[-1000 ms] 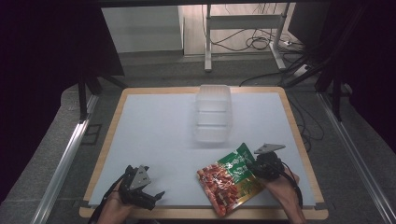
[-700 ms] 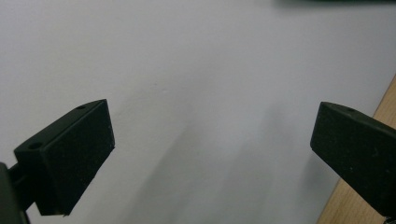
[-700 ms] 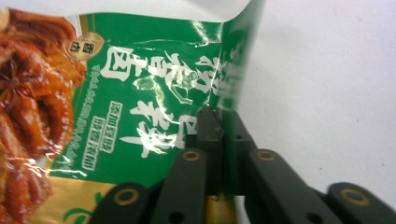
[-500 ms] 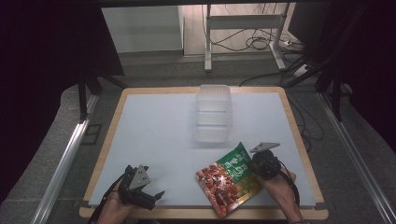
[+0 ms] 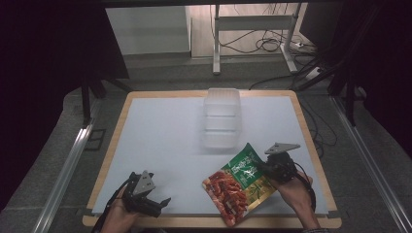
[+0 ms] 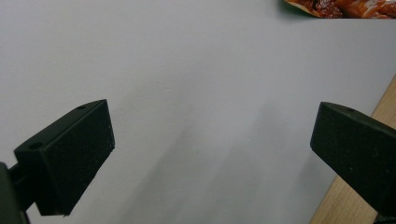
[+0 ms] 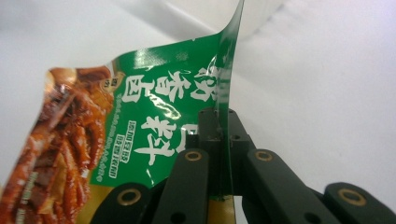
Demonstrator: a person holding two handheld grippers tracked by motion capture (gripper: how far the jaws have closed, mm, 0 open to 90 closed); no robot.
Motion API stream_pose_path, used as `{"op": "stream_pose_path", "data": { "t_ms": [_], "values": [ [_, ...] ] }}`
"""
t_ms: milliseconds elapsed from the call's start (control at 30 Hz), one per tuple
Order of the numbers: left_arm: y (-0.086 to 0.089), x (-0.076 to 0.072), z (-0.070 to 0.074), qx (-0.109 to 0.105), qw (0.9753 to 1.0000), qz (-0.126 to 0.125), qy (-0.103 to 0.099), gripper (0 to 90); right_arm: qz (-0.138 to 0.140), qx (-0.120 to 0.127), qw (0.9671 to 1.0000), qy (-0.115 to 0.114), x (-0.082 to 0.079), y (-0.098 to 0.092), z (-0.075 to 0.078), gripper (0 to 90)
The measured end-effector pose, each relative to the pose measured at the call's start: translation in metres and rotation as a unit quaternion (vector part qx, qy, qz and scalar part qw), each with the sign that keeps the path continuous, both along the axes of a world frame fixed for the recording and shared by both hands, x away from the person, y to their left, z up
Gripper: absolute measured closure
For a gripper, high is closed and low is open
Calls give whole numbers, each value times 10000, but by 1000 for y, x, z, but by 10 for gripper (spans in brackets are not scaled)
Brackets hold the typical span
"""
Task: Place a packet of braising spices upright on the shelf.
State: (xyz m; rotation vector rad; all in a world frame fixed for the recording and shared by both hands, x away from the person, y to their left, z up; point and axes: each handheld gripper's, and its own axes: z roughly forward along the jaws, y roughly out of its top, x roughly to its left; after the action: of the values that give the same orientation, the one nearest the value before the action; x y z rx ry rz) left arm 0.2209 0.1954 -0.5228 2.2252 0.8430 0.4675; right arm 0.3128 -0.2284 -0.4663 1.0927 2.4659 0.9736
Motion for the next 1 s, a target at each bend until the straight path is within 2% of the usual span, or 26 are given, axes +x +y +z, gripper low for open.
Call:
{"op": "stream_pose_path", "data": {
  "t_ms": [300, 667, 867, 1000],
  "values": [
    [0, 0, 0, 13, 10000, 33, 45, 0, 191, 297, 9993, 77, 2, 4, 24, 888],
    [-2, 0, 0, 43, 10000, -2, 74, 0, 494, 435, 9978, -120, 0, 11, 59, 889],
    [-2, 0, 0, 66, 9999, -15, 77, 0, 589, 522, 9967, -184, -1, 13, 73, 889],
    [-2, 0, 1, 25, 10000, 2, 51, 0, 678, 589, 9956, -251, -2, 15, 86, 889]
  ]
}}
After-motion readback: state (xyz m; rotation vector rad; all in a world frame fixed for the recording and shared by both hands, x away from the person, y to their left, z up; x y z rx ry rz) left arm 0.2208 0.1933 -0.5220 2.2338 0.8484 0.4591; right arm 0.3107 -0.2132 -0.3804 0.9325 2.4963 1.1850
